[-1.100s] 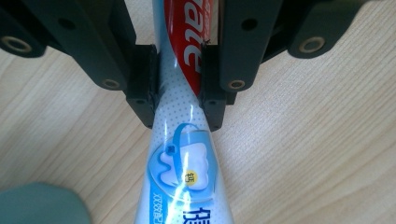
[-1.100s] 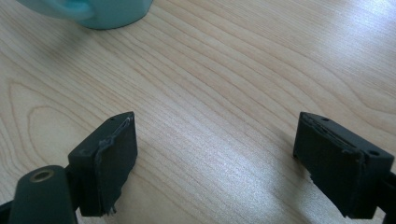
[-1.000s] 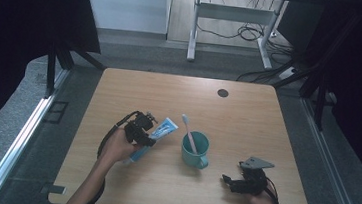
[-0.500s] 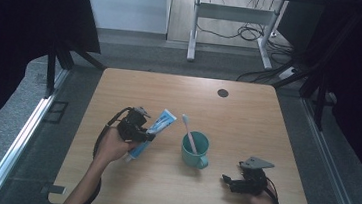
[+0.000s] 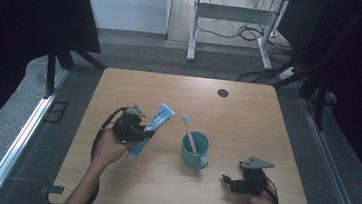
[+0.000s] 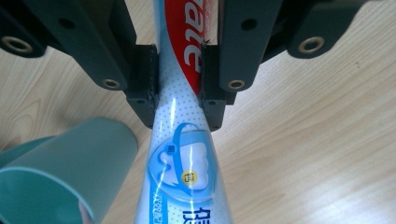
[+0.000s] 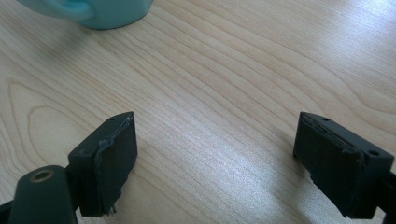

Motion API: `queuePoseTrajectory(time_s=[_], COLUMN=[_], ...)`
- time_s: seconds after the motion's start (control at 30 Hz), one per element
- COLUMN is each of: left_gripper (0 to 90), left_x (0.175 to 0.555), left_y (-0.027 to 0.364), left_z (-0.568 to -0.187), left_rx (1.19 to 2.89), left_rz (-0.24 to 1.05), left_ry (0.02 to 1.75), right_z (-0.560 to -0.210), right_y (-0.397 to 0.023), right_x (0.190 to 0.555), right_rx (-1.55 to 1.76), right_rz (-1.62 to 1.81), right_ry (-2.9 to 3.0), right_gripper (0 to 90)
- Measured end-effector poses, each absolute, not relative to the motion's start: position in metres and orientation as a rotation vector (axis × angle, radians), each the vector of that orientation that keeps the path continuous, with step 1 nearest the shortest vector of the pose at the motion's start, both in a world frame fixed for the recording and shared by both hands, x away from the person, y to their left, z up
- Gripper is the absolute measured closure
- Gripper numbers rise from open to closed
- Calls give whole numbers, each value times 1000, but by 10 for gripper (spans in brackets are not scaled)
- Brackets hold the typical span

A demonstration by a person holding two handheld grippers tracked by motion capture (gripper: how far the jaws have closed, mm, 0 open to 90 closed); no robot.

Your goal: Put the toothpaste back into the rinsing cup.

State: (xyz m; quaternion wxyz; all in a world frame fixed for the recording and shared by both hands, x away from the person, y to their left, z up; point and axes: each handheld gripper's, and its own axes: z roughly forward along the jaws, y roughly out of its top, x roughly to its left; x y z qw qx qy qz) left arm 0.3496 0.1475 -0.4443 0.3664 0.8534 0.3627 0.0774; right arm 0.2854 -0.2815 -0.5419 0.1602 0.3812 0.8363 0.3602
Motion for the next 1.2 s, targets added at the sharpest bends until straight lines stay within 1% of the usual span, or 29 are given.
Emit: queuePoseTrajectory(time_s=[0.2,0.53,0.83,1.2], left_gripper=[728,728,728,728], left_x=[343,336,329,327], left_y=[152,149,134,111], left_z=[-437,-427,-415,-405], left_rx=[2142,2116,2094,2087], left_rz=[221,239,271,272], left_ry=[904,834,761,695], right_z=[-542,-542,-542,-542], right_y=[-281,-281,-282,-282], right_x=[285,285,286,286], right_rx=[1088,1088,1086,1087], right_rz=[1030,1030,1028,1028], right_ry=[2388,2388,2391,2392], right_gripper=[135,135,135,135])
